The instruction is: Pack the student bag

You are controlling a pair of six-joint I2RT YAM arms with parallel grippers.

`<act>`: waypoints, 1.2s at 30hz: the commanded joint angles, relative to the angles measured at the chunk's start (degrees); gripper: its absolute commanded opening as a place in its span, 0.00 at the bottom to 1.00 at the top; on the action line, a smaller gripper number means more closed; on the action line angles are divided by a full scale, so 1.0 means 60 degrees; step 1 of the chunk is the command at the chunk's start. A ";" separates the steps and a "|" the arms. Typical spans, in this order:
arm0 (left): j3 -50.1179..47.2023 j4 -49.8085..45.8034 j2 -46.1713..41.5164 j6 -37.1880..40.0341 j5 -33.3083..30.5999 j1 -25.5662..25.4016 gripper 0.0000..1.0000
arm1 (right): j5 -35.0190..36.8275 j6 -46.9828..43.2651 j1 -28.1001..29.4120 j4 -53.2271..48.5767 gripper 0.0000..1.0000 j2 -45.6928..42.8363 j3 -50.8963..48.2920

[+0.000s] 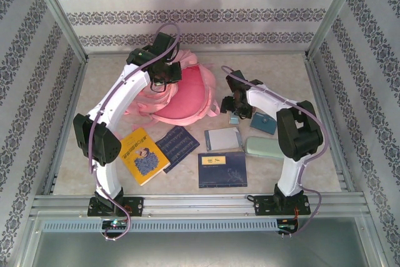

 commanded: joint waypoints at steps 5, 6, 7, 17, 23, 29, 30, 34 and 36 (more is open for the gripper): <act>0.0733 -0.0523 -0.0013 -0.0387 -0.0477 0.0117 0.00 | -0.0018 -0.0382 0.0026 -0.0103 0.67 0.1206 0.1368; 0.0774 -0.0561 -0.0032 -0.0344 -0.0473 0.0165 0.00 | 0.0018 -0.0436 0.0004 -0.0090 0.64 0.1299 0.1461; 0.0772 -0.0563 -0.0074 -0.0289 -0.0511 0.0184 0.00 | 0.0052 -0.0476 -0.0014 -0.0094 0.61 0.1409 0.1567; 0.0583 -0.0504 -0.0180 -0.0441 0.0384 0.0755 0.00 | -0.0049 -0.0480 0.0003 -0.0219 0.16 0.1590 0.2165; 0.0656 -0.0221 -0.0187 -0.0752 0.1207 0.1119 0.00 | -0.0007 -0.0330 0.0009 -0.0141 0.12 -0.0251 0.2007; 0.0812 0.0042 -0.0158 -0.0880 0.1849 0.1124 0.00 | -0.0966 -0.0189 0.0053 0.0207 0.10 -0.1682 0.2287; 0.0834 0.0060 -0.0140 -0.0880 0.1990 0.1113 0.00 | -0.1296 -0.0159 0.0115 0.0362 0.10 -0.1813 0.2404; 0.0878 0.0020 -0.0162 -0.0853 0.2380 0.1078 0.00 | -0.2606 0.0455 0.0310 0.0598 0.09 -0.1548 0.3310; 0.0864 0.0014 -0.0192 -0.0800 0.2561 0.1020 0.00 | -0.3148 0.1093 0.0359 0.0940 0.09 -0.1190 0.3640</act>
